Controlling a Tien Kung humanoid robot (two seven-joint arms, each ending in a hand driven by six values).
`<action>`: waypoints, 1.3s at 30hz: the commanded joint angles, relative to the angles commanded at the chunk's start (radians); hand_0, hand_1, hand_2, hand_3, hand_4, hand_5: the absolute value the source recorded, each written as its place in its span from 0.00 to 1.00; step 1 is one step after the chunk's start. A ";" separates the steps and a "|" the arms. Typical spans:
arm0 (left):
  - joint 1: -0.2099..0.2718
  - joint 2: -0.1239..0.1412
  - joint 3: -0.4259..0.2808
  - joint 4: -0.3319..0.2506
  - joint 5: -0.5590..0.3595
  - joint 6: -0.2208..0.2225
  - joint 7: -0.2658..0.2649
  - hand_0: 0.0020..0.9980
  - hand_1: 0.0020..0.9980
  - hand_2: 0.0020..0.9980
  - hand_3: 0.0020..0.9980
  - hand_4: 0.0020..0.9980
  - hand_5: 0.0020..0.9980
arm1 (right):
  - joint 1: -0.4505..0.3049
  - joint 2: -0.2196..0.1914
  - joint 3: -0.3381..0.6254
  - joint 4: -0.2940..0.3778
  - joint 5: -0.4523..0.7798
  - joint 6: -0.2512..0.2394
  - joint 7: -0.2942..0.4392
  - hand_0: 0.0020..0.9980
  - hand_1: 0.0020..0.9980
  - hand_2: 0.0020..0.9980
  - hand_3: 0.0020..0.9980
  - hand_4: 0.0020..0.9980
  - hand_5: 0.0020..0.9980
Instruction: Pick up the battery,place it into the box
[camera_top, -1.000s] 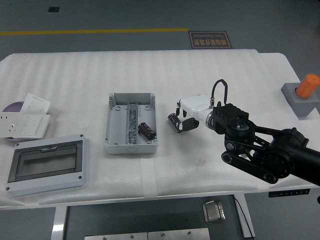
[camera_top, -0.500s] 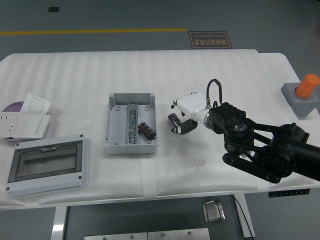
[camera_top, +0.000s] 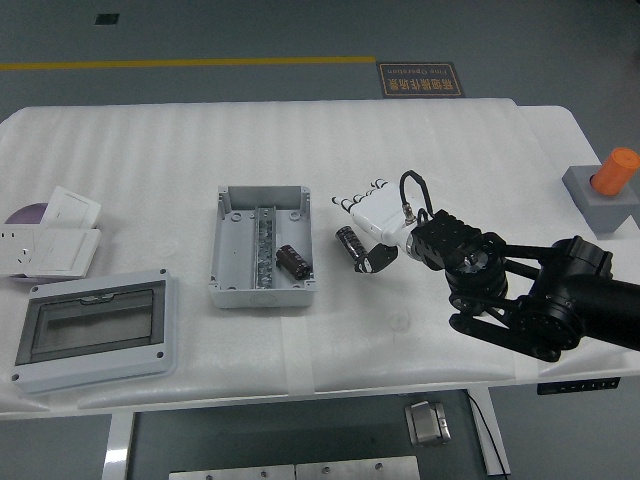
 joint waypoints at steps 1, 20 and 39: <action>0.000 0.000 -0.001 0.000 0.001 0.000 0.000 0.68 0.70 0.52 0.60 0.52 0.54 | 0.003 0.001 -0.010 -0.008 0.002 -0.008 0.005 0.92 0.72 0.81 1.00 0.94 0.46; -0.007 0.002 -0.014 -0.004 0.018 0.001 -0.004 0.68 0.70 0.52 0.60 0.52 0.55 | 0.026 0.024 -0.078 -0.078 0.003 -0.061 0.062 0.86 0.66 0.71 0.96 0.68 0.38; -0.009 0.004 -0.051 -0.014 0.058 0.000 -0.004 0.68 0.70 0.52 0.60 0.52 0.57 | 0.022 0.029 -0.033 -0.085 0.002 -0.015 0.113 0.80 0.62 0.63 0.70 0.43 0.30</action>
